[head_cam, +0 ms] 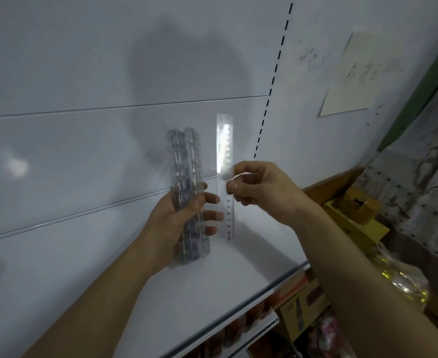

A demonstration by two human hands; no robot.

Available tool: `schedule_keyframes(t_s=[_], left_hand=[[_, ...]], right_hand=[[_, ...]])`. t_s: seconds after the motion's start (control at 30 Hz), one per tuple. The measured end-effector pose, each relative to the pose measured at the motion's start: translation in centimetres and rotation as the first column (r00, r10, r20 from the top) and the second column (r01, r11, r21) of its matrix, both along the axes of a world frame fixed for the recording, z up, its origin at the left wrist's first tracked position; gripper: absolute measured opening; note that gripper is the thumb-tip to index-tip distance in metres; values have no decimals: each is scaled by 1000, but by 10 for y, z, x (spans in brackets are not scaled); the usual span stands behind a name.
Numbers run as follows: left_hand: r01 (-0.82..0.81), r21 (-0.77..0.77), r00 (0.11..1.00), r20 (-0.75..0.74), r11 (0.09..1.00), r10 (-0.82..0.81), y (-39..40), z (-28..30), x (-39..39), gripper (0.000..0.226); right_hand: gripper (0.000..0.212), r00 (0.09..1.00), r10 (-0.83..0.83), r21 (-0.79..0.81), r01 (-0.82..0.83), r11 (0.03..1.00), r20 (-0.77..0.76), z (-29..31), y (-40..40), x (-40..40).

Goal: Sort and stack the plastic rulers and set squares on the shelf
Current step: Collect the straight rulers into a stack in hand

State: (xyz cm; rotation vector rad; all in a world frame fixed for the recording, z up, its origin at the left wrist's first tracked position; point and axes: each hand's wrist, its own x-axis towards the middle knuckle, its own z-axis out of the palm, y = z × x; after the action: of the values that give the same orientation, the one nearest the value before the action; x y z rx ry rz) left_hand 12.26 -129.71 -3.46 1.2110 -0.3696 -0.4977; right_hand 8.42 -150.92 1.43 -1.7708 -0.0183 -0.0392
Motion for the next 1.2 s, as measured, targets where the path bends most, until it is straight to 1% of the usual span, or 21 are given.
schedule_keyframes(t_s=[0.07,0.13,0.2,0.3,0.37,0.43,0.5,0.53,0.6,0.63,0.7,0.8,0.87,0.93,1.0,1.1,1.17,1.2], left_hand=[[45,13,999,-8,999,-44,0,1,-3,43],[110,-5,994,-16,994,-110,-1,2,-4,41],[134,-20,991,-28,991,-134,0,3,-4,40],[121,-30,992,-19,992,-122,2,2,0,37],[74,47,993,87,996,-78,2,0,2,41],[-46,174,966,260,984,-1,1,1,3,43],[-203,244,903,421,948,85,-1,2,2,40],[-264,263,873,474,928,114,-1,2,1,39],[-317,301,841,527,899,120,-2,-1,1,42],[-327,321,837,535,889,114,-3,-3,1,43],[-368,353,824,553,860,125,-4,-7,2,42],[-422,372,823,539,827,177,-6,-10,5,34],[-413,375,850,486,830,203,-8,-13,9,35],[-399,368,878,419,840,233,-9,-13,12,39],[-407,391,880,410,825,240,-8,-12,12,38],[-470,414,847,460,780,266,-7,-11,9,28],[-503,464,821,520,729,235,-7,-12,10,32],[-504,490,816,541,711,205,-6,-10,10,36]], right_hand=[[6,1000,-17,-7,17,1000,-7,-6,12,4],[7,998,-51,-38,52,998,23,-13,22,9],[17,993,-89,-106,98,990,79,-19,25,16],[31,990,-101,-112,112,987,96,-19,23,20],[37,996,-42,-126,51,991,75,-10,23,19],[50,996,47,-107,-39,993,72,2,25,16],[59,983,128,17,-131,991,135,15,30,14],[63,972,150,97,-169,981,180,21,34,14],[71,955,167,215,-222,951,245,32,41,13],[70,946,181,233,-246,941,268,36,45,13],[65,933,189,212,-261,942,307,43,54,14],[50,948,97,117,-138,983,303,43,71,22],[39,960,24,45,-39,998,280,38,80,30],[33,966,-32,22,27,999,257,33,87,35],[28,967,-58,25,54,998,247,32,89,37],[24,971,-41,52,30,998,234,33,90,35],[24,971,-63,106,39,994,229,34,89,35],[22,970,-101,151,69,986,220,33,89,36]])
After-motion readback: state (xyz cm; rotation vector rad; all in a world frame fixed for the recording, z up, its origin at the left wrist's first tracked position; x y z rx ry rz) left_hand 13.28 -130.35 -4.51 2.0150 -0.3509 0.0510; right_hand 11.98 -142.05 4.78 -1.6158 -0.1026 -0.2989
